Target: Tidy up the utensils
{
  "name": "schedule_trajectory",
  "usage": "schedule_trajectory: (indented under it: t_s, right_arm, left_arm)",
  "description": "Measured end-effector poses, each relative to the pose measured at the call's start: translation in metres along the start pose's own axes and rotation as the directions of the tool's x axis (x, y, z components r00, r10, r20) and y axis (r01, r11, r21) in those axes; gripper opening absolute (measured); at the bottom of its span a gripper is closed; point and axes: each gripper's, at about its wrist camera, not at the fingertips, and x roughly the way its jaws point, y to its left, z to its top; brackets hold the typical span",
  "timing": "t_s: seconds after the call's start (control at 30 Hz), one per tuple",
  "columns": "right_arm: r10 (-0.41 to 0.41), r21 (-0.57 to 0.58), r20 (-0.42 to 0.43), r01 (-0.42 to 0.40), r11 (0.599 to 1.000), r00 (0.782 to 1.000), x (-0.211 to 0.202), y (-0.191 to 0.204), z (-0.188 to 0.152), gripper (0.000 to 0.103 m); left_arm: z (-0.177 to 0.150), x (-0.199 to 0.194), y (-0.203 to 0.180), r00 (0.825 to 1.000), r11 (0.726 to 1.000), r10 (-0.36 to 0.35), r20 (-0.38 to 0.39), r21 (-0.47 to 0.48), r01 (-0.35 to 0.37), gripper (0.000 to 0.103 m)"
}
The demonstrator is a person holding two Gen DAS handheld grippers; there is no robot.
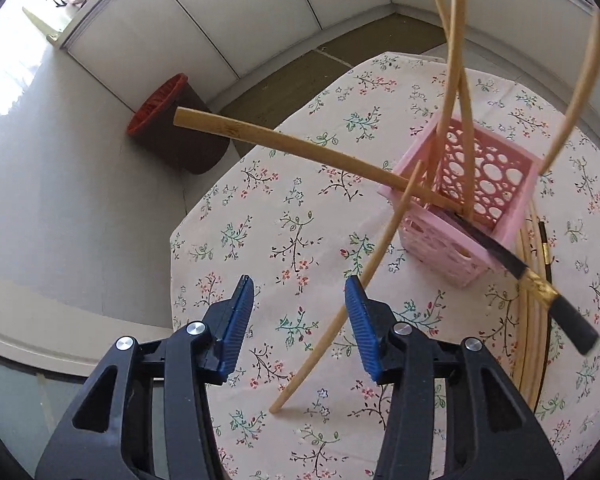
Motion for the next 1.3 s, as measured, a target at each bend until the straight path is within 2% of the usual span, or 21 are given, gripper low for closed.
schedule_trajectory:
  t_s: [0.03,0.07,0.1,0.17,0.33,0.4,0.43,0.47,0.5,0.53,0.63,0.67,0.87,1.03,1.1,1.13,1.2,1.3]
  right_arm:
    - [-0.002,0.005,-0.004,0.002,1.000,1.000,0.001,-0.002,-0.001,0.008]
    - [-0.003,0.010,-0.007,0.003,1.000,1.000,0.003,-0.002,-0.001,0.008]
    - [-0.005,0.015,-0.011,0.005,1.000,1.000,0.004,-0.003,-0.001,0.008]
    - [-0.004,0.027,-0.018,0.004,1.000,1.000,0.005,-0.005,-0.001,0.008]
    - [0.010,0.045,-0.004,-0.010,0.999,1.000,-0.002,-0.008,-0.001,0.008]
    - [0.025,0.062,-0.005,-0.025,0.998,1.000,-0.004,-0.010,-0.001,0.008]
    - [0.028,0.069,-0.007,-0.028,0.997,1.000,-0.006,-0.011,-0.002,0.008]
    - [0.030,0.076,-0.008,-0.029,0.997,1.000,-0.007,-0.011,-0.003,0.008]
    - [0.030,0.081,-0.007,-0.030,0.996,1.000,-0.010,-0.011,-0.003,0.008]
    - [0.031,0.083,-0.005,-0.031,0.996,1.000,-0.013,-0.011,-0.004,0.008]
    - [0.027,0.068,0.011,-0.028,0.997,1.000,-0.024,-0.007,-0.002,0.008]
    - [0.024,0.058,0.016,-0.025,0.998,1.000,-0.027,-0.006,0.000,0.008]
    - [0.026,0.039,0.041,-0.028,0.999,0.999,-0.032,-0.004,0.009,0.008]
    - [0.019,0.054,0.021,-0.020,0.998,1.000,-0.024,-0.009,0.007,0.008]
    - [0.015,0.057,0.011,-0.015,0.998,1.000,-0.020,-0.011,0.007,0.008]
    - [0.015,0.060,0.007,-0.015,0.998,1.000,-0.020,-0.011,0.006,0.008]
    - [0.017,0.066,0.003,-0.017,0.998,1.000,-0.019,-0.012,0.006,0.008]
    - [0.014,0.060,0.015,-0.014,0.998,1.000,-0.022,-0.012,0.006,0.008]
  left_arm:
    - [0.000,0.005,0.000,1.000,1.000,0.000,0.001,-0.009,0.000,0.045]
    - [0.000,0.009,0.002,1.000,1.000,0.003,0.004,-0.024,-0.003,0.035]
    - [-0.002,0.015,0.006,1.000,0.998,-0.015,-0.004,-0.061,0.014,0.001]
    - [-0.008,0.015,0.013,0.999,0.989,-0.037,0.007,-0.143,0.038,0.000]
    - [-0.036,-0.043,0.043,0.986,0.961,-0.023,0.168,-0.270,0.068,0.000]
    - [-0.039,-0.061,0.045,0.977,0.965,-0.077,0.196,-0.232,0.123,0.000]
    - [-0.036,-0.065,0.039,0.980,0.976,-0.082,0.180,-0.184,0.116,0.003]
    - [-0.033,-0.065,0.030,0.987,0.989,-0.057,0.150,-0.129,0.077,0.009]
    - [-0.028,-0.062,0.020,0.992,0.997,-0.017,0.128,-0.075,0.027,0.020]
    - [-0.025,-0.060,0.014,0.992,0.999,-0.006,0.129,-0.051,0.012,0.025]
    - [-0.015,-0.042,0.010,0.992,0.997,-0.072,0.104,-0.019,0.074,0.034]
    - [-0.013,-0.034,0.008,0.993,0.997,-0.072,0.089,-0.004,0.072,0.042]
    - [-0.003,-0.001,0.004,0.996,0.997,-0.072,0.053,0.035,0.070,0.045]
    - [0.008,0.014,-0.001,0.997,0.997,-0.054,0.047,0.057,0.051,0.045]
    - [0.011,0.014,0.000,0.996,0.996,-0.069,0.057,0.052,0.066,0.046]
    - [0.011,0.013,0.001,0.995,0.996,-0.080,0.062,0.052,0.077,0.049]
    - [0.010,0.004,0.005,0.992,0.996,-0.083,0.097,0.043,0.079,0.063]
    - [0.005,-0.016,0.016,0.983,0.994,-0.109,0.148,0.030,0.106,0.065]
